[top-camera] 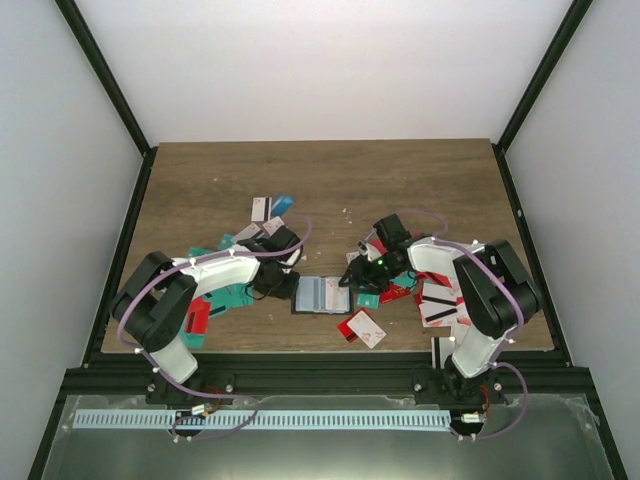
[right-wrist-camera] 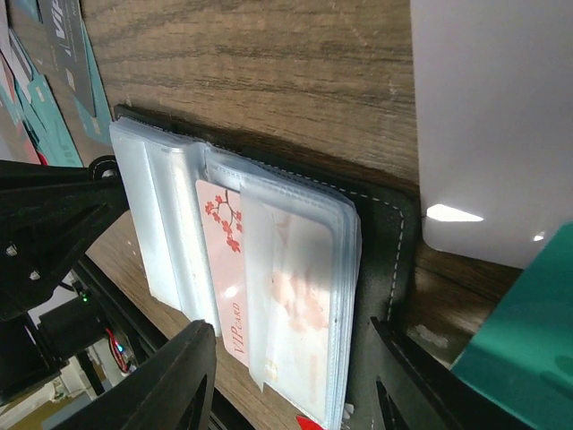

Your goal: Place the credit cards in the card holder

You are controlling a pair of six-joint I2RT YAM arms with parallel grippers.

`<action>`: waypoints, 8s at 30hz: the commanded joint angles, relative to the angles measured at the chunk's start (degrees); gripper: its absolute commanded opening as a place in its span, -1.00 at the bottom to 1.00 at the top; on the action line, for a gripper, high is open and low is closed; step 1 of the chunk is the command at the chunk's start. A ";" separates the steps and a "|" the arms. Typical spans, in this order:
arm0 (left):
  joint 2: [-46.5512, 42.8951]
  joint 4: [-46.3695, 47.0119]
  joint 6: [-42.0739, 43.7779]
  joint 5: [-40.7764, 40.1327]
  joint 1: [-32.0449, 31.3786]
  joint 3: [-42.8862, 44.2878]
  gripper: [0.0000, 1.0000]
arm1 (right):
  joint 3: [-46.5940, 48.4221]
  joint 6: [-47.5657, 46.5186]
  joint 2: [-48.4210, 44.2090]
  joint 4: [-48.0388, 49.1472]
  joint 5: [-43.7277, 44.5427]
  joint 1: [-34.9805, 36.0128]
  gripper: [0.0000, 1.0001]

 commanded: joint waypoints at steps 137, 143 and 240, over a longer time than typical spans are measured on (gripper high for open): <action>-6.95 17.18 1.99 23.70 9.19 -9.64 -0.29 | 2.96 3.41 14.46 12.27 -7.38 9.09 -0.02; -5.53 21.09 1.60 27.23 9.45 -10.22 -0.48 | 3.30 3.03 14.48 11.76 -7.57 9.11 -0.02; -7.56 36.17 -6.27 37.48 6.62 -16.78 -0.92 | 3.34 -6.32 14.04 14.06 -17.20 9.13 -0.21</action>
